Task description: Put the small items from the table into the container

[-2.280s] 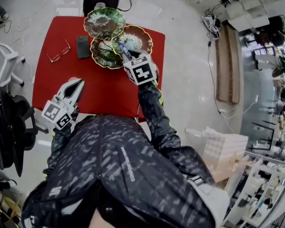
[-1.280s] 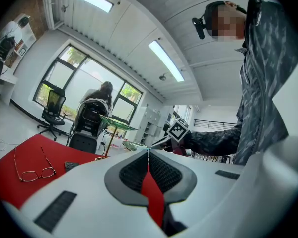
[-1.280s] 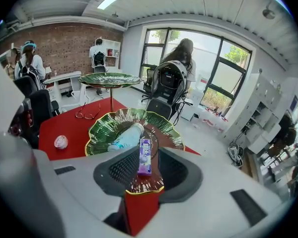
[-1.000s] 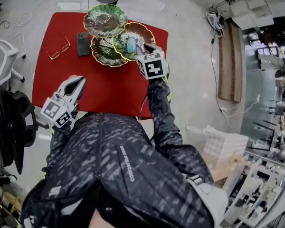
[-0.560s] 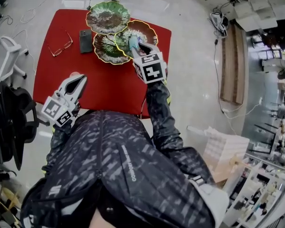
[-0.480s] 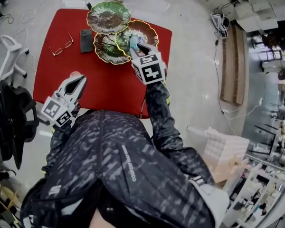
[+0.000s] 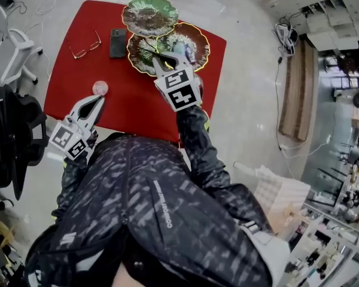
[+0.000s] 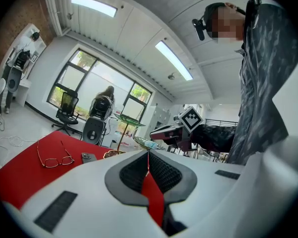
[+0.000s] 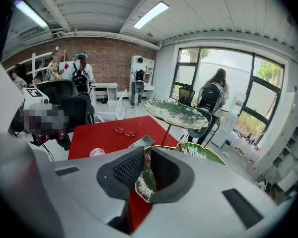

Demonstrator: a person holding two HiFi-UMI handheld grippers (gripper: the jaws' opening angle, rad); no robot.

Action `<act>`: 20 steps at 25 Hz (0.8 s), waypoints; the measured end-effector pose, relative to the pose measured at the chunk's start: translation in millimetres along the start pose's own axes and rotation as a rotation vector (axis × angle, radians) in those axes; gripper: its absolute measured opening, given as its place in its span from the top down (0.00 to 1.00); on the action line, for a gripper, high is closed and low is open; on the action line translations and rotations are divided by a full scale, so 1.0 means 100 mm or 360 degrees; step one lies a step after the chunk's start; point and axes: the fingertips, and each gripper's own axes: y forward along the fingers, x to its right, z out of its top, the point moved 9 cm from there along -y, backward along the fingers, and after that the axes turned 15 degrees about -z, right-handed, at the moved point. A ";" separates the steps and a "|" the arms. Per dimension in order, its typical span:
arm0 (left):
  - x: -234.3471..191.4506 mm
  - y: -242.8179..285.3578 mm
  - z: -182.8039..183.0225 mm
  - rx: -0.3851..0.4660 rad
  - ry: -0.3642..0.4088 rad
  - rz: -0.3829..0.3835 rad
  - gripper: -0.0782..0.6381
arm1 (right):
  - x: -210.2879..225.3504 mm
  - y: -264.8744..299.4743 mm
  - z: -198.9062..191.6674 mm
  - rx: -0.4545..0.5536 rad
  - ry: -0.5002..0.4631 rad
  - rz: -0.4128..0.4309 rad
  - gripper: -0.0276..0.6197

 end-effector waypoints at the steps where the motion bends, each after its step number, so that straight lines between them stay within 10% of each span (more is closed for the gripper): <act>1: 0.00 -0.03 -0.02 0.0002 -0.0006 0.0015 0.87 | -0.06 0.02 0.02 0.0013 -0.0024 0.0032 0.88; 20: 0.08 -0.54 -0.39 0.0089 -0.0129 0.0284 0.87 | -1.25 0.58 -0.02 -0.0060 -0.0380 0.0640 0.88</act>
